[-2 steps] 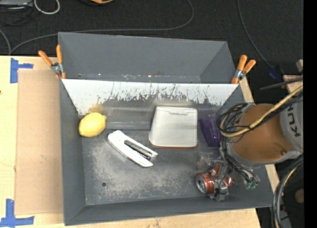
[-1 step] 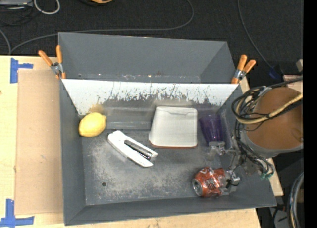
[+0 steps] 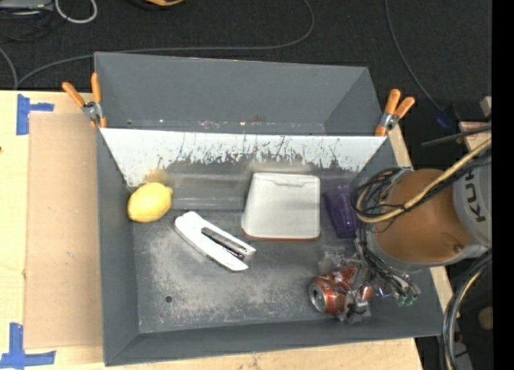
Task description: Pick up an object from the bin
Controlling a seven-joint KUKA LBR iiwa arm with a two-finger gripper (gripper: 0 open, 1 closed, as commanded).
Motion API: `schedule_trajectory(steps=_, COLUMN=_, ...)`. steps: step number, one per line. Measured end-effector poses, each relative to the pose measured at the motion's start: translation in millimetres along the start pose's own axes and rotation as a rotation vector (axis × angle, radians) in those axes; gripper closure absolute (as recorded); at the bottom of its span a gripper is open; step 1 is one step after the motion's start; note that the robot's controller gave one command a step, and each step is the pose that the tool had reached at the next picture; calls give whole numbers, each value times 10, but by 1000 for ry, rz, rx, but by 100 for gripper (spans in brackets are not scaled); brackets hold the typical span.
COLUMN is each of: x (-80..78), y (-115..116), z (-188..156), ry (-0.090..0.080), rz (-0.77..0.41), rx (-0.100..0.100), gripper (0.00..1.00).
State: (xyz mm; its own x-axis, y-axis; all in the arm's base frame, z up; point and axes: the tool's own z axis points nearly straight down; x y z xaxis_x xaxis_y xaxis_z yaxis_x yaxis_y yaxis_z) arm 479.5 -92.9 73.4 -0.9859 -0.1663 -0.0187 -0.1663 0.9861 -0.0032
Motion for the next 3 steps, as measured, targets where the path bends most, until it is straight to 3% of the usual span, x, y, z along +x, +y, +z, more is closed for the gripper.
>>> schedule_trajectory(steps=1, x=-15, y=-3, z=15, ry=-3, rz=-31, rx=1, gripper=0)
schedule_trajectory(steps=2, x=-14, y=3, z=-7, ry=-3, rz=-4, rx=0, gripper=100)
schedule_trajectory(steps=3, x=-15, y=3, z=-7, ry=-3, rz=-5, rx=0, gripper=100)
